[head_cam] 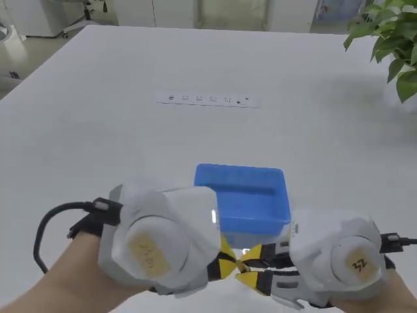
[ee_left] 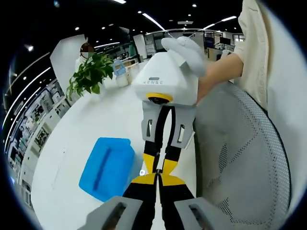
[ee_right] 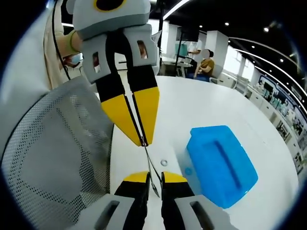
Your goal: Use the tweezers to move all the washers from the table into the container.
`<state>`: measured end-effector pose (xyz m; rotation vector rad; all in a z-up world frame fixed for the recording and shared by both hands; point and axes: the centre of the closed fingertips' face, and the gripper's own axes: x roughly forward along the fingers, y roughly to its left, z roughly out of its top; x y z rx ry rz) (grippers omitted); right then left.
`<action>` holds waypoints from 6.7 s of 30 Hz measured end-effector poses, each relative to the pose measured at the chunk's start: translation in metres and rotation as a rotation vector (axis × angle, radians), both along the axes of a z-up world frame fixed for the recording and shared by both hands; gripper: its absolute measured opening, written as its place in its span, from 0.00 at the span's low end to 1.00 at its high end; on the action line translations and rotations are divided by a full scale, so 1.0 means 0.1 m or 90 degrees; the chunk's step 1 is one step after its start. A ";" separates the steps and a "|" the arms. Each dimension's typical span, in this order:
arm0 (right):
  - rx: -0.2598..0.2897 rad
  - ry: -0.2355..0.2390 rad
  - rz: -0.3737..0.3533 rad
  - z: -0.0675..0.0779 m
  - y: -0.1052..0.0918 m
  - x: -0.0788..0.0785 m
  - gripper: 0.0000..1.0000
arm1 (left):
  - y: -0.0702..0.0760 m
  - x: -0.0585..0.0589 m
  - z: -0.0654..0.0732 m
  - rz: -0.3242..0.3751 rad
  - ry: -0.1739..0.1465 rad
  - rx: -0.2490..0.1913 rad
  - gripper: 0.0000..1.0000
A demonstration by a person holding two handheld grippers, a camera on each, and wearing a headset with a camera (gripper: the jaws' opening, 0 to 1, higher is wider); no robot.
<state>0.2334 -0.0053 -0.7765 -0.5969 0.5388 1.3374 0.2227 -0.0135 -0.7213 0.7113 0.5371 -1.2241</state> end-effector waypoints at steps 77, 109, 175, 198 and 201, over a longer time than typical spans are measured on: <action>0.238 0.157 -0.314 0.85 -0.43 1.20 0.03 | 1.10 0.22 0.65 0.473 0.030 -0.431 0.78; 0.136 0.104 -0.351 0.15 -0.36 1.46 0.03 | 1.30 0.16 0.65 0.508 -0.001 -0.429 0.99; 0.159 0.168 -0.296 0.02 -0.17 0.67 0.03 | 1.29 0.06 0.53 0.510 0.019 -0.413 0.97; 0.078 0.058 -0.184 -0.06 -0.11 0.50 0.04 | 1.21 0.08 0.50 0.494 0.023 -0.396 0.97; 0.094 0.074 -0.199 -0.06 -0.13 0.53 0.03 | 1.21 0.08 0.49 0.494 0.024 -0.394 0.97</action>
